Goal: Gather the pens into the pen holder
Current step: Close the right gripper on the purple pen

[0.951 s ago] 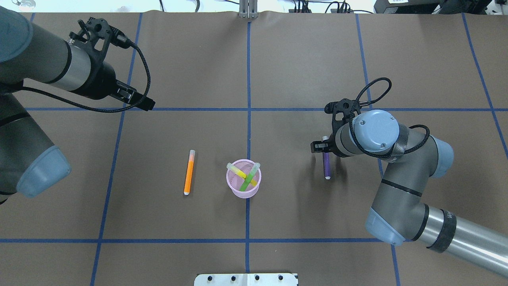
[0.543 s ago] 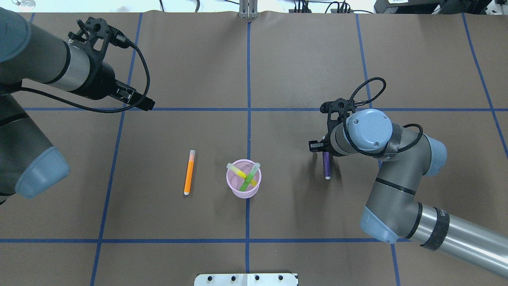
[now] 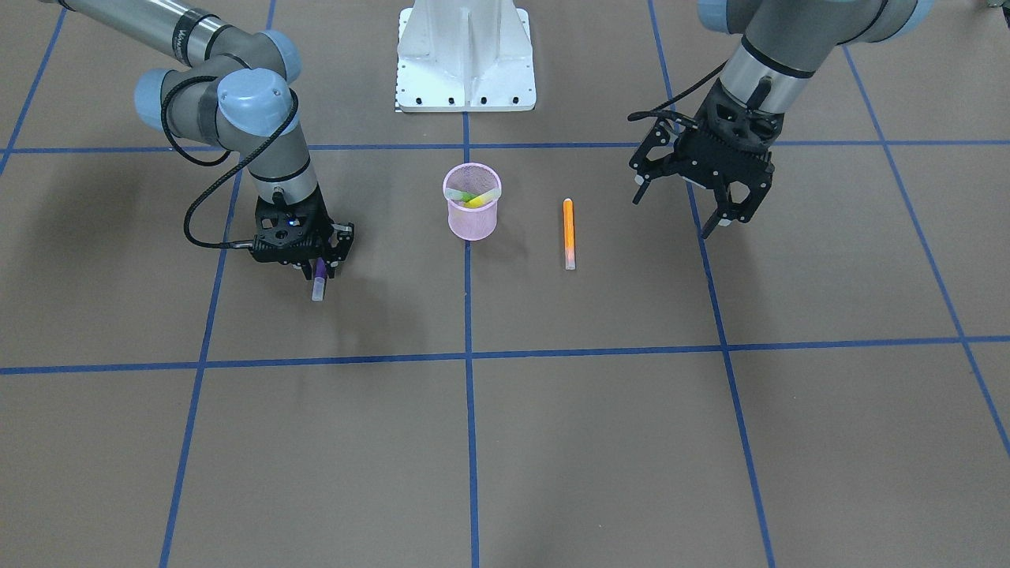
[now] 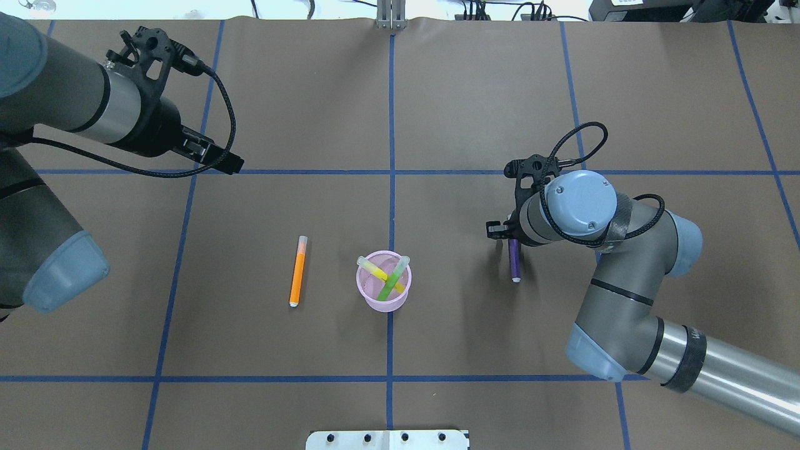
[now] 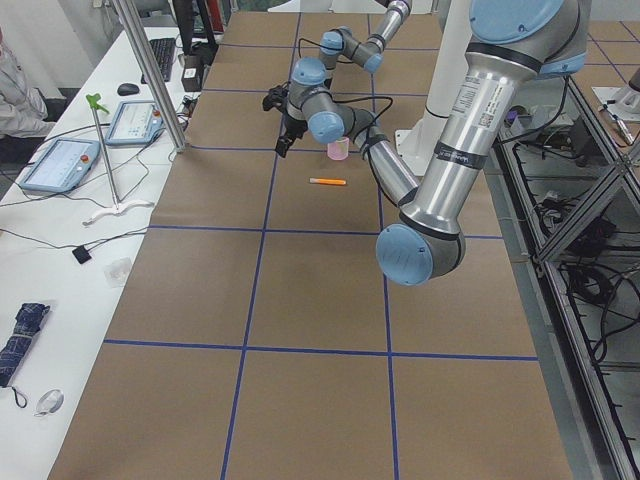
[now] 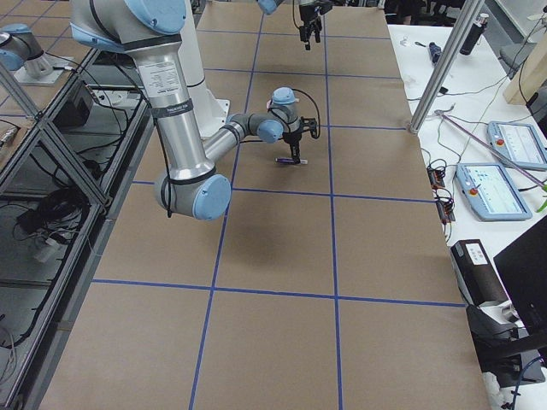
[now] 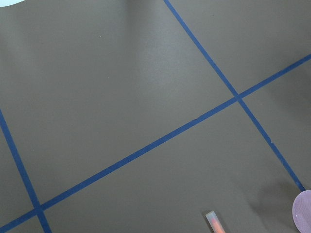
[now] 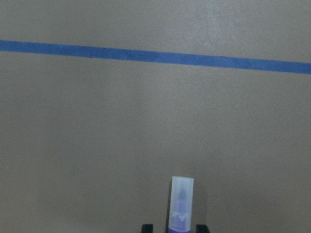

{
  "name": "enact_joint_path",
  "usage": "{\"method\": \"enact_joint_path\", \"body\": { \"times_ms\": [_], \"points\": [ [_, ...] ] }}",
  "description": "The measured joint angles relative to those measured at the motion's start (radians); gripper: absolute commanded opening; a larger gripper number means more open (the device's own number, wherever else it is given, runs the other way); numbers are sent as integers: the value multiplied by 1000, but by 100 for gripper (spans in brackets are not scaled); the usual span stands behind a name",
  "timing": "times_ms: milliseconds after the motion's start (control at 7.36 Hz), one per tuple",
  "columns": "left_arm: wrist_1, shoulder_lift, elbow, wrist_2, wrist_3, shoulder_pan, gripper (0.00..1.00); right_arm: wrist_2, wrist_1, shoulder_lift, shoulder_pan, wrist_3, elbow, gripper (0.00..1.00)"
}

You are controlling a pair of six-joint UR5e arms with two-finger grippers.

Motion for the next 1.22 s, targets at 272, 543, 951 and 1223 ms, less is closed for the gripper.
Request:
{"method": "enact_joint_path", "body": {
  "times_ms": [272, 543, 951, 1223],
  "points": [
    [0, 0, 0, 0, 0, 0, 100, 9, 0, 0, 0, 26, -5, 40],
    [0, 1, 1, 0, 0, 1, 100, 10, -1, -4, -1, 33, -11, 40],
    [0, 1, 2, 0, 0, 1, 100, 11, -22, -2, -3, 34, -11, 17],
    [0, 0, 2, 0, 0, 2, 100, 11, -28, 0, -5, 34, -8, 0]
  ]
}}
